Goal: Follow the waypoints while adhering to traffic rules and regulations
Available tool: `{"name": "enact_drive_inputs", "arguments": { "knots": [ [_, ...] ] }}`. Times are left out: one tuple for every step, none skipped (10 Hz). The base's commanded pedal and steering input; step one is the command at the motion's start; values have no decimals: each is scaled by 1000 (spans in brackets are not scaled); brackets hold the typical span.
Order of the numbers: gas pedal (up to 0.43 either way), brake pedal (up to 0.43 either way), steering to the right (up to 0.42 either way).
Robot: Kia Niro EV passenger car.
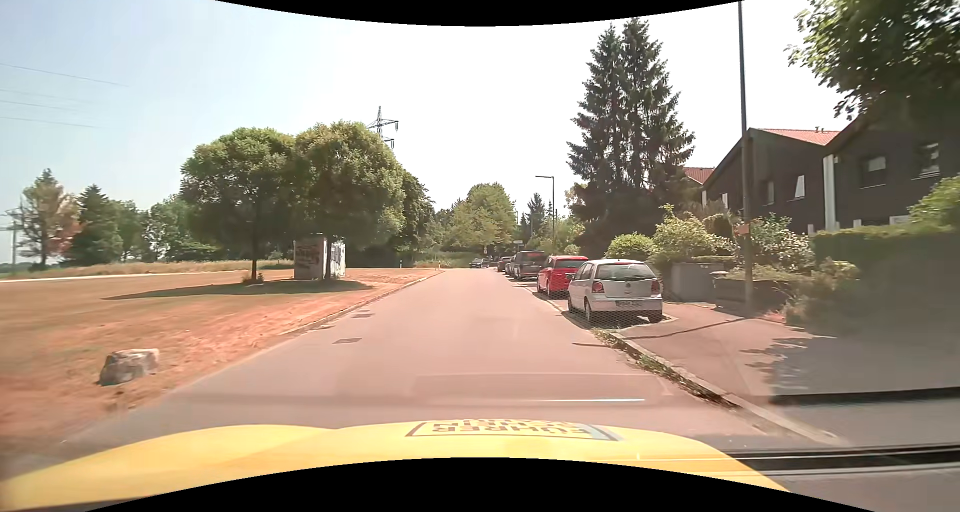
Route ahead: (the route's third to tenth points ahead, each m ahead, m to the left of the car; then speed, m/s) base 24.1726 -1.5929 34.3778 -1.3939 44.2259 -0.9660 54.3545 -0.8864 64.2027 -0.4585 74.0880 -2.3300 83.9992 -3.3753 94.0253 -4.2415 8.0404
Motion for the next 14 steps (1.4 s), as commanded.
{"name": "enact_drive_inputs", "arguments": {
  "knots": [
    [59,0,8],
    [59,0,7],
    [59,0,4],
    [59,0,1],
    [59,0,-3],
    [59,0,-3],
    [59,0,-4],
    [59,0,-4],
    [59,0,-4],
    [59,0,-4],
    [59,0,-4],
    [67,0,-4],
    [67,0,-4],
    [67,0,-4]
  ]
}}
